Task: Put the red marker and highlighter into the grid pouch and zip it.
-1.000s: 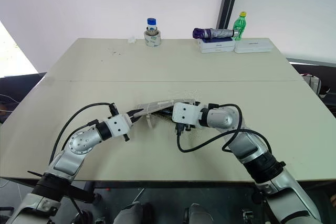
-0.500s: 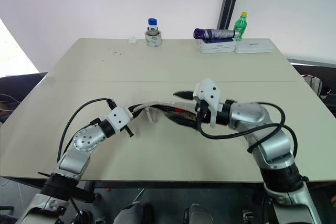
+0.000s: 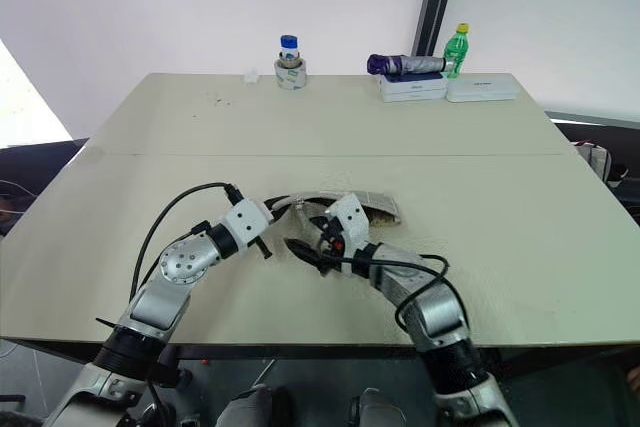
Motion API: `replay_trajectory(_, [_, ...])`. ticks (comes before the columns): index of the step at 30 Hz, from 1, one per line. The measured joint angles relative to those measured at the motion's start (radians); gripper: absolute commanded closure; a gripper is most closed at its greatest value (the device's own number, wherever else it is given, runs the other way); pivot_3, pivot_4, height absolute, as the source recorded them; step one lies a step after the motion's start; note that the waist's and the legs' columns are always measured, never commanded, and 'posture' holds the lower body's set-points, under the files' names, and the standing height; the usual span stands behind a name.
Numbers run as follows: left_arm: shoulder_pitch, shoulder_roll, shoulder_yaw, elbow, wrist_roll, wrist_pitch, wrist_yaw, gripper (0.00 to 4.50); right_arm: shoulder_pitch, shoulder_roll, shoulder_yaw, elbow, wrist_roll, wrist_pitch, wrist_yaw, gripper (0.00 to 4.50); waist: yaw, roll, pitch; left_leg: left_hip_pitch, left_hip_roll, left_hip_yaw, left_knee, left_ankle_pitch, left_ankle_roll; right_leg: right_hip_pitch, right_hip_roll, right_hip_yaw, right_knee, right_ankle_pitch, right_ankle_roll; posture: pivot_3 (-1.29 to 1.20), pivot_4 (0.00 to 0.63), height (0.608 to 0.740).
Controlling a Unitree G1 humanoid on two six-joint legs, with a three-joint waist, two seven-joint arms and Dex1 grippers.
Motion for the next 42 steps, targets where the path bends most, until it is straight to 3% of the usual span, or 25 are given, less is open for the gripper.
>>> replay_trajectory(2, [0.0, 0.002, 0.0, -0.002, 0.002, 0.001, 0.0, 4.5, -0.012, 0.025, 0.0, 0.028, -0.003, -0.025, -0.009, 0.8, 0.0, 0.0, 0.0, 0.0, 0.0, 0.0, 0.0, 0.0, 0.001, 0.0, 0.0, 0.0, 0.0, 0.0, 0.0, 0.0, 0.15, 0.738])
replay_trajectory(4, [0.0, 0.003, -0.001, -0.003, 0.011, 0.001, 0.0, 4.5, -0.019, 0.049, -0.002, 0.052, -0.005, -0.043, -0.019, 1.3, -0.001, 0.0, 0.0, 0.0, 0.0, 0.0, 0.0, -0.001, 0.002, 0.0, 0.0, 0.0, 0.0, 0.0, 0.0, 0.0, 0.15, 0.738])
replay_trajectory(6, [0.0, 0.003, -0.001, -0.004, 0.017, 0.001, 0.0, 4.5, -0.021, 0.061, -0.01, 0.06, 0.002, -0.045, -0.018, 2.04, -0.002, 0.0, 0.0, 0.0, 0.0, 0.0, 0.0, -0.001, 0.002, 0.0, 0.0, 0.0, 0.0, 0.0, 0.0, 0.0, 0.15, 0.738])
replay_trajectory(10, [0.001, 0.005, -0.001, -0.004, 0.02, 0.001, 0.0, 4.5, -0.032, 0.059, -0.011, 0.073, 0.003, -0.05, -0.007, 4.3, -0.002, 0.0, 0.0, 0.0, 0.0, 0.0, 0.0, -0.001, 0.002, 0.0, 0.0, 0.0, 0.0, 0.0, 0.0, 0.0, 0.15, 0.738])
replay_trajectory(11, [0.001, 0.006, -0.001, -0.004, 0.021, 0.001, 0.0, 4.5, -0.032, 0.058, -0.013, 0.073, 0.006, -0.05, -0.006, 4.45, -0.003, 0.0, 0.0, 0.0, 0.0, 0.0, 0.0, -0.001, 0.002, 0.0, 0.0, 0.0, 0.0, 0.0, 0.0, 0.0, 0.15, 0.738])
replay_trajectory(16, [0.001, 0.028, 0.001, -0.003, 0.022, -0.007, 0.004, 4.5, -0.014, 0.007, -0.043, 0.049, 0.02, -0.04, 0.013, 4.45, 0.0, 0.0, 0.0, 0.0, 0.0, 0.0, 0.0, -0.002, 0.003, 0.0, -0.001, 0.0, 0.0, 0.0, 0.0, 0.0, 0.15, 0.738])
replay_trajectory(23, [0.051, 0.115, 0.039, 0.042, 0.021, -0.079, 0.021, 4.5, 0.166, -0.214, -0.144, -0.027, 0.059, -0.024, 0.104, 4.45, -0.004, 0.0, 0.0, 0.0, 0.0, 0.0, -0.001, -0.002, 0.003, 0.0, -0.002, 0.0, -0.001, 0.0, 0.0, 0.0, 0.15, 0.738])
replay_trajectory(27, [0.061, 0.141, 0.053, 0.058, 0.017, -0.118, 0.023, 4.5, 0.173, -0.304, -0.208, -0.023, 0.078, -0.019, 0.141, 4.45, -0.003, 0.0, 0.0, 0.001, 0.0, -0.001, -0.001, -0.002, 0.003, 0.0, -0.002, 0.0, -0.001, 0.0, 0.0, 0.0, 0.15, 0.738])
replay_trajectory(34, [0.058, 0.119, 0.048, 0.104, -0.036, -0.157, -0.004, 4.5, 0.13, -0.371, -0.211, 0.034, 0.085, -0.055, 0.205, 4.45, 0.0, 0.0, 0.0, 0.001, 0.0, 0.0, -0.001, -0.002, 0.003, 0.0, -0.002, 0.0, -0.001, 0.0, 0.0, 0.0, 0.15, 0.738])
replay_trajectory(35, [0.058, 0.117, 0.053, 0.109, -0.086, -0.148, -0.042, 3.7, 0.126, -0.373, -0.212, 0.032, 0.097, -0.041, 0.216, 3.89, 0.0, 0.0, 0.0, 0.001, 0.0, 0.0, -0.001, -0.002, 0.003, 0.0, -0.002, 0.0, -0.001, 0.0, 0.0, 0.0, 0.15, 0.738])
replay_trajectory(38, [0.081, 0.14, 0.075, 0.116, -0.204, -0.132, -0.165, 2.38, 0.124, -0.414, -0.214, 0.022, 0.115, -0.029, 0.272, 2.55, -0.002, 0.0, 0.0, 0.001, 0.0, 0.0, -0.001, -0.002, 0.003, 0.0, -0.002, 0.0, -0.001, 0.0, 0.0, 0.0, 0.15, 0.738])
replay_trajectory(42, [0.096, 0.188, 0.125, 0.133, -0.238, -0.154, -0.196, 0.37, 0.121, -0.511, -0.22, 0.013, 0.122, -0.029, 0.362, 0.57, -0.001, 0.0, 0.0, 0.001, 0.0, 0.0, -0.001, -0.002, 0.003, 0.0, -0.002, 0.0, -0.001, 0.0, 0.0, 0.0, 0.15, 0.738])
